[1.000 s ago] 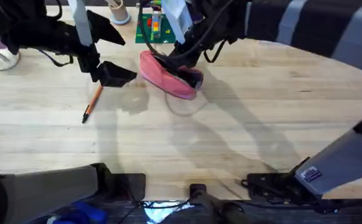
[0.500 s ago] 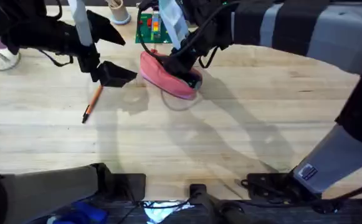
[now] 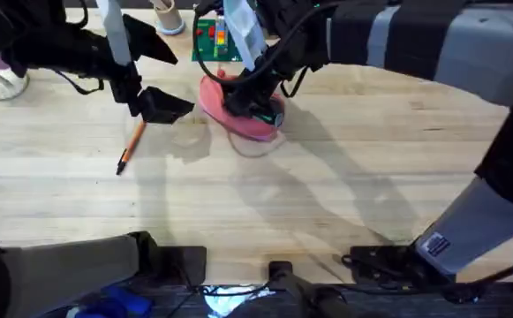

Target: Unzip the bag, pick up the pens from the table one at a time and place them inside, then zip the bag closed.

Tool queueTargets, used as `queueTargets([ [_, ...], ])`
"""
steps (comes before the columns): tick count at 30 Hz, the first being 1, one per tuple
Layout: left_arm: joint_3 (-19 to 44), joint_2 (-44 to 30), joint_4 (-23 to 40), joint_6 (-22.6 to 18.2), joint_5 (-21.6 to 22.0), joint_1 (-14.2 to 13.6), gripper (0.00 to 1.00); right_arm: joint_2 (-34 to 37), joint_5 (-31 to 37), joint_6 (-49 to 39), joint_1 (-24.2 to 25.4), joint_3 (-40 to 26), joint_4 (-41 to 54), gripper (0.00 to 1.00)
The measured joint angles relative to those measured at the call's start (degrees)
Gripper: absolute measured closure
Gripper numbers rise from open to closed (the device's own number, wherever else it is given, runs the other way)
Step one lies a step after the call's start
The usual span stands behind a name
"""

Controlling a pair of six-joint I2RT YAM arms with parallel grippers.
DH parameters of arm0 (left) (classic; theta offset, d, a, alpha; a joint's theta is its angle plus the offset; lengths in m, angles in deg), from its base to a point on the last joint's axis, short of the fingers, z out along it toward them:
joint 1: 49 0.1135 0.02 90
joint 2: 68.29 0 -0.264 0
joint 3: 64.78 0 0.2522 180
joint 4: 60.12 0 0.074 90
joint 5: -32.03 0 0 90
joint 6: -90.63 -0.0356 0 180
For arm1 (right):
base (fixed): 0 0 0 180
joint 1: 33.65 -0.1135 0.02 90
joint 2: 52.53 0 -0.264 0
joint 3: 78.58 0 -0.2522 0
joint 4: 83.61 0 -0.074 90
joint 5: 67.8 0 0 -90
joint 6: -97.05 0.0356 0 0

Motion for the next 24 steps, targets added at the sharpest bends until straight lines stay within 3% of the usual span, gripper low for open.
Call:
queueTargets([
  [1, 0.0, 0.0, 0.0, -0.01, 0.02, 0.0, 0.007, 0.01, 0.0, 0.1, 0.0, 0.0, 0.02, 0.113],
  [3, 0.01, 0.0, 0.0, 0.0, -0.01, 0.0, 0.007, 0.0, 0.02, 0.1, -0.02, 0.0, 0.06, 0.012],
  [21, 0.01, 0.0, 0.91, 0.0, 0.07, 0.0, 0.008, -0.12, -0.18, 0.12, 0.33, 0.0, -0.05, 0.005],
  [24, 0.0, 0.12, 2.03, 0.08, 1.77, 0.0, 0.008, -1.35, -0.2, 0.13, 0.84, 0.0, 0.04, 0.004],
])
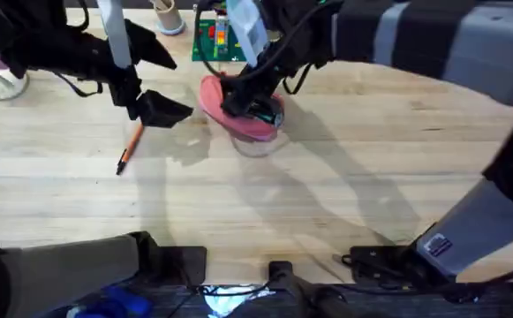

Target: Unzip the bag, pick up the pens from the table one at a time and place them inside, then zip the bag closed.

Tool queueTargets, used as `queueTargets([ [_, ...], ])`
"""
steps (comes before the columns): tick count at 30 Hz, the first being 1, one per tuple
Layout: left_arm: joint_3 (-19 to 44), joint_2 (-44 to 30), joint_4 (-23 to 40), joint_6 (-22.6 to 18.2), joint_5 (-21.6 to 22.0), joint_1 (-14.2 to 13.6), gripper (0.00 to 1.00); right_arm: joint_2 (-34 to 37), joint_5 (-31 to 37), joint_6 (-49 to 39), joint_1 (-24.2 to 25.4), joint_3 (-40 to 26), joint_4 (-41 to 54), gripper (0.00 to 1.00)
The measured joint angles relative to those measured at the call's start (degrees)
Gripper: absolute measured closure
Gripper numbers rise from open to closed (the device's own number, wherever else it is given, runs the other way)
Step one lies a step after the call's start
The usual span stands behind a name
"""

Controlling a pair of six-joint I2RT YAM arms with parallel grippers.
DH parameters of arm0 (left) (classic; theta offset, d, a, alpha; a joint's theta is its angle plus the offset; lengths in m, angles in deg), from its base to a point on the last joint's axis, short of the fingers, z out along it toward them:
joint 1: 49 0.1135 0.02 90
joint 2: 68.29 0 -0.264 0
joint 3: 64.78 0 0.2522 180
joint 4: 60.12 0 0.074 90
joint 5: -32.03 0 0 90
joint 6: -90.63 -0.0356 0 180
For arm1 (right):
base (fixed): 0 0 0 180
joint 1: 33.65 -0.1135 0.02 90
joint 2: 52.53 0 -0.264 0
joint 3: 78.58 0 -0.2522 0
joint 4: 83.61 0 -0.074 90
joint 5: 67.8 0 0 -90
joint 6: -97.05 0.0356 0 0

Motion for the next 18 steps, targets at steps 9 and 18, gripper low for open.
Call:
queueTargets([
  [9, 0.01, 4.75, 1.77, 11.33, 14.42, 0.0, 0.007, -10.81, 0.02, 0.01, 2.62, -0.48, 2.04, 0.005],
  [18, 0.03, 4.91, 5.62, 28.87, 31.18, 0.0, 0.007, -16.33, 0.0, 0.01, 4.37, -0.66, 7.02, 0.005],
])
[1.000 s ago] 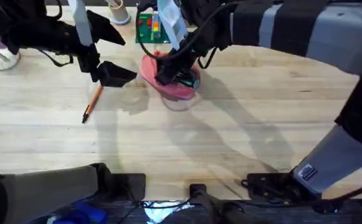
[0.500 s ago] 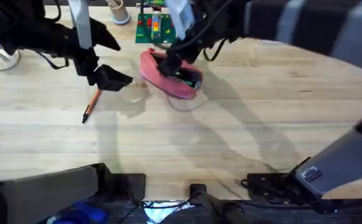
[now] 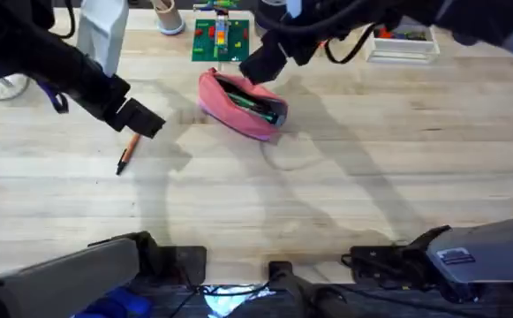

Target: Unzip the bag, pick up the pens from the table one at a time and place them inside, then zip the bag closed.

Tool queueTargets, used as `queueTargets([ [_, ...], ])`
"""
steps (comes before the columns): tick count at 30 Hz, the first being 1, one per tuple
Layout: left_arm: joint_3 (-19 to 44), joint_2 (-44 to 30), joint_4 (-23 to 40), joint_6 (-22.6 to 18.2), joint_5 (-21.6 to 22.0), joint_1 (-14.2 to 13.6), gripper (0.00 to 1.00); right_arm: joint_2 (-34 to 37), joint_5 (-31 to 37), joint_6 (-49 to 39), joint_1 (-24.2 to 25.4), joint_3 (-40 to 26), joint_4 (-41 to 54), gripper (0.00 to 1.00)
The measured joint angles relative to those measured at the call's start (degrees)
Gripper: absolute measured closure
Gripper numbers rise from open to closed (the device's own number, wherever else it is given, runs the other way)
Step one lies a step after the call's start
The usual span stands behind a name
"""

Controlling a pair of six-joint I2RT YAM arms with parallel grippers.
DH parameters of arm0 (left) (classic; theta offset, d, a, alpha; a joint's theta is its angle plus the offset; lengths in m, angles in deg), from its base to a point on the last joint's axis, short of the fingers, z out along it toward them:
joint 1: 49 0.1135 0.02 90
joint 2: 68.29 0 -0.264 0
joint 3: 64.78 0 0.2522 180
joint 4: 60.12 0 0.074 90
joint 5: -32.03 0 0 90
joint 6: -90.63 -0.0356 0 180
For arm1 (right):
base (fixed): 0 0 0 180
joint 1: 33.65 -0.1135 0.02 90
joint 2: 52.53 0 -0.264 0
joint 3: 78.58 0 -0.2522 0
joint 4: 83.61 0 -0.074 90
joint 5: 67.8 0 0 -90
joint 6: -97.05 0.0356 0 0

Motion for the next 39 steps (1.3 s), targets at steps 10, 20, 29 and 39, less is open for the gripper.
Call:
queueTargets([
  [10, 0.0, 0.0, 2.61, 12.08, 10.35, 2.0, 0.007, -2.58, 0.02, 0.0, 1.86, 0.0, 0.26, 0.005],
  [20, -0.04, 0.0, 1.24, 12.94, 6.57, 12.36, 0.006, -2.58, 0.02, 0.0, 1.93, 0.0, 0.3, 0.004],
  [29, -5.18, -0.02, -4.54, 9.88, 3.61, 12.02, 0.006, -2.6, 1.53, 0.0, 1.98, 0.0, 0.3, 0.005],
  [39, -5.56, -0.02, -6.44, 8.38, 3.38, 12.02, 0.006, -2.58, 2.62, 0.0, 1.98, 0.0, 0.3, 0.004],
])
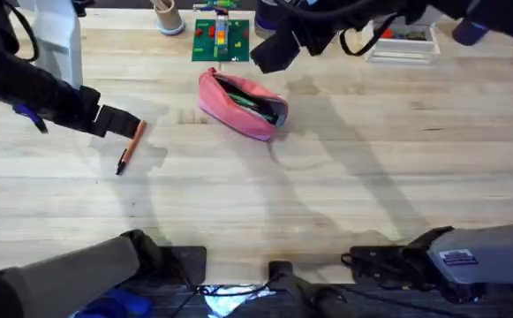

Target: Unzip the bag, pick up the pens from the table one at a time and place them inside, then zip the bag closed.

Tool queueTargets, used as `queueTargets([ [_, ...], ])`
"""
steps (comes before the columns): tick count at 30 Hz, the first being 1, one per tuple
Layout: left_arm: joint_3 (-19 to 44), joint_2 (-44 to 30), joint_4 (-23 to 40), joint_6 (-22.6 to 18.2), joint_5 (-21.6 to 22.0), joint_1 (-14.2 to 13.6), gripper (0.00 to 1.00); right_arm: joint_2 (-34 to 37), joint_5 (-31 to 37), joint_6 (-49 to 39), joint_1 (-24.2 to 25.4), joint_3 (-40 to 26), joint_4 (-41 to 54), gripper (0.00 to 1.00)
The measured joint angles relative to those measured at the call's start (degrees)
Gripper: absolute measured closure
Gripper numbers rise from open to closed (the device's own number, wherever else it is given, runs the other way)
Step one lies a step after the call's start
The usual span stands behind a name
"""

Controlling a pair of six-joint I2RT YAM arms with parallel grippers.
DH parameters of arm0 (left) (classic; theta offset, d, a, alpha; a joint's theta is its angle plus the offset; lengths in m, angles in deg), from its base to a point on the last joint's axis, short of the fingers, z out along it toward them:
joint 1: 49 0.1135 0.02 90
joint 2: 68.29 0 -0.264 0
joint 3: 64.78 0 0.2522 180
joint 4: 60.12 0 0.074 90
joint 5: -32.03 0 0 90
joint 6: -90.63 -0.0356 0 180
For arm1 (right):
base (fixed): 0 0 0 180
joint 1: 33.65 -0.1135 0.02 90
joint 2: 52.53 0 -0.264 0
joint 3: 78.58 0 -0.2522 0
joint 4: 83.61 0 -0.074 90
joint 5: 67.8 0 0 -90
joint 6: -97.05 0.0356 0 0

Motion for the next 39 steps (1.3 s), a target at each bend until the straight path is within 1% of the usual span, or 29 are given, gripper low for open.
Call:
queueTargets([
  [4, -1.76, -0.09, -2.67, -0.94, 0.03, 0.0, 0.006, 0.0, 0.0, 0.0, 0.0, 0.0, 0.0, 0.005],
  [13, -7.5, -1.29, -7.75, -1.33, 0.15, -0.07, 0.006, 0.0, 0.0, 0.0, 0.0, 0.0, -0.04, 0.004],
  [17, -9.57, -1.34, -11.0, -1.35, 0.3, -0.89, 0.006, 0.0, 0.0, 0.0, 0.0, 0.0, -0.03, 0.004],
  [20, -10.8, -2.08, -12.07, -1.36, 0.3, -1.82, 0.006, 0.0, 0.0, 0.0, 0.0, 0.0, -0.02, 0.004],
  [25, -11.25, -5.32, -13.64, -1.36, 0.49, -2.75, 0.006, 0.0, 0.0, 0.0, 0.0, 0.0, -0.02, 0.004],
  [31, -11.14, -10.35, -14.15, -1.36, 0.69, -2.84, 0.006, 0.0, 0.0, 0.0, 0.0, 0.0, 0.0, 0.005],
  [39, -9.82, -11.85, -13.76, -1.53, 0.61, -2.84, 0.006, 0.0, 0.0, 0.0, 0.0, 0.0, -0.04, 0.005],
])
